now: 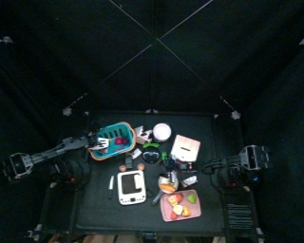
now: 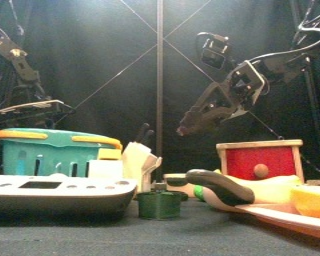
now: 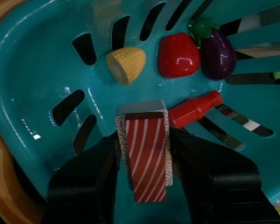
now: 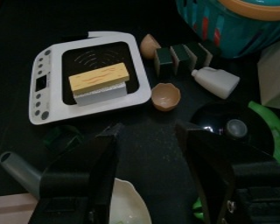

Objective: Place salmon sushi in basket

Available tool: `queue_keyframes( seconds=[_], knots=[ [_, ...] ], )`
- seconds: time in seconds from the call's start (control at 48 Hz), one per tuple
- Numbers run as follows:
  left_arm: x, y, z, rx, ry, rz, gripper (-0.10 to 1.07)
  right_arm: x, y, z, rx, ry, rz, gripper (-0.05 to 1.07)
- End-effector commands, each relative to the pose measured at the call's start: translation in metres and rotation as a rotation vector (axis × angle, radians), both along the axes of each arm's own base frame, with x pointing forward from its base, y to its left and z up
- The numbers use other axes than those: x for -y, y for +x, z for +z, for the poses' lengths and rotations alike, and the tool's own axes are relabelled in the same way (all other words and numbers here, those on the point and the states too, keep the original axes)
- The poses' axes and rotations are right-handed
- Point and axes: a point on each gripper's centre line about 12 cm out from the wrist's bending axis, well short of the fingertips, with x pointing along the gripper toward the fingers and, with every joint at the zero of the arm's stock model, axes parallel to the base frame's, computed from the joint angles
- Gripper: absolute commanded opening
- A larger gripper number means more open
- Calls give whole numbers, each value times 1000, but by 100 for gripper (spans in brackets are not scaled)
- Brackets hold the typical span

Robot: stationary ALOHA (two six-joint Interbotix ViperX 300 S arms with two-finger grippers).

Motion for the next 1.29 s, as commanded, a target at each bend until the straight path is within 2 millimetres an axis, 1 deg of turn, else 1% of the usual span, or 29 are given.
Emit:
queue_keyframes(
  seconds=[0.0, 0.167, 0.5, 1.021, 1.125, 1.271],
  knots=[
    [-4, 4, 1, -2, 2, -4, 69, 1, 5, 14, 46, -3, -3, 86],
    [-4, 5, -1, -9, 0, -20, 74, 1, 5, 13, 44, -4, -2, 86],
    [-2, 4, -3, -11, -5, -25, 75, 2, 5, 13, 43, -4, -4, 86],
    [-3, 7, 0, -6, 6, -81, 75, 1, 5, 13, 43, -5, -2, 86],
    [-4, 8, 0, 2, 16, -85, 80, 1, 5, 13, 41, -5, -2, 86],
    [-5, 11, 2, 26, 32, -87, 91, 1, 5, 13, 43, -5, -2, 86]
  ],
)
